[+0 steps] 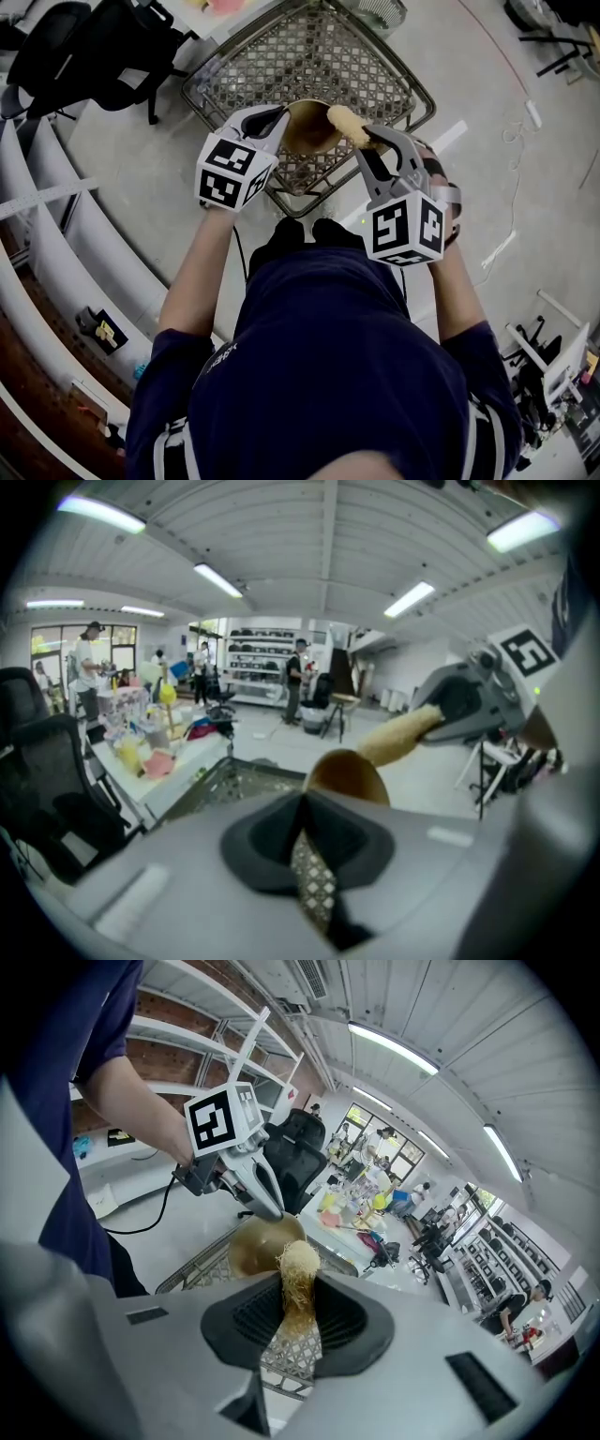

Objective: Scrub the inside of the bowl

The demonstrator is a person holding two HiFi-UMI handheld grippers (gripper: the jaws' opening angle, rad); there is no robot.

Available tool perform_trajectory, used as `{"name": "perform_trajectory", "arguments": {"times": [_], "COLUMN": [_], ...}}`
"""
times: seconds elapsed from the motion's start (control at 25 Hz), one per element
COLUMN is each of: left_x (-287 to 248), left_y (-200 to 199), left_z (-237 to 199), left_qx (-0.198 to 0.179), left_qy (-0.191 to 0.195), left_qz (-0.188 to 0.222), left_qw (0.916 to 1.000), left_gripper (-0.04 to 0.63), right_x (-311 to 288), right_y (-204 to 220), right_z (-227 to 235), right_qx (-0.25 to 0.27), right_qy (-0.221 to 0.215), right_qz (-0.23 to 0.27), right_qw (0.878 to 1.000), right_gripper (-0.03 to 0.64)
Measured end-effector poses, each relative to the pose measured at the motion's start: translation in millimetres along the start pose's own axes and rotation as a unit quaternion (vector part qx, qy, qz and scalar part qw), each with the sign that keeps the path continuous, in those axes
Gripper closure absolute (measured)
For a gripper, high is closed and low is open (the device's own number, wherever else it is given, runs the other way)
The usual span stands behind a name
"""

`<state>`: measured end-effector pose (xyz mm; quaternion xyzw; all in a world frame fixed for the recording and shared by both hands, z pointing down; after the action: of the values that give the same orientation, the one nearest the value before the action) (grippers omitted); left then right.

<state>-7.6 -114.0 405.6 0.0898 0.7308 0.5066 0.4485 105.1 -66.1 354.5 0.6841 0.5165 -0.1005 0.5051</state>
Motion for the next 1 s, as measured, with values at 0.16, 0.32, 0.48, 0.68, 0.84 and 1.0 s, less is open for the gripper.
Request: {"name": "perform_trajectory", "arguments": {"times": [0.16, 0.32, 0.48, 0.68, 0.84, 1.0], "left_x": [1, 5, 8, 17, 26, 35], "left_y": [-3, -1, 2, 8, 12, 14], "left_z": [-6, -14, -17, -23, -33, -43], "left_qx": [0.041, 0.084, 0.110, 0.121, 0.141, 0.155], "left_qy": [0.001, -0.002, 0.000, -0.005, -0.009, -0.012], "left_qz": [0.011, 0.027, 0.035, 0.037, 0.047, 0.057], "left_qw": [0.9991, 0.9961, 0.9933, 0.9920, 0.9888, 0.9862], "left_gripper": [0.583, 0.583, 0.583, 0.583, 0.583, 0.583], "right_x": [4, 5, 7, 8, 7, 5], "right_y": [3, 4, 3, -8, -20, -32], "right_z": [-5, -16, -28, -42, -54, -65], "right_qx": [-0.003, -0.007, -0.007, -0.004, 0.000, 0.005], "right_qy": [-0.002, -0.009, -0.014, -0.019, -0.026, -0.035], "right_qz": [0.002, 0.002, 0.002, 0.005, 0.010, 0.014], "right_qw": [1.000, 1.000, 1.000, 1.000, 1.000, 0.999], "right_gripper": [0.541, 0.541, 0.541, 0.541, 0.541, 0.541]}}
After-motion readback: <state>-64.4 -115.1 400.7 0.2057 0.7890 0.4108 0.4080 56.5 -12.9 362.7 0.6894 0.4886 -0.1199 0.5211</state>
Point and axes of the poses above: the fingertips, and each gripper's own axes: x backward along the fingers, z to its right, y out of its underside, the point moved 1 cm from there along x, backward along the fingers
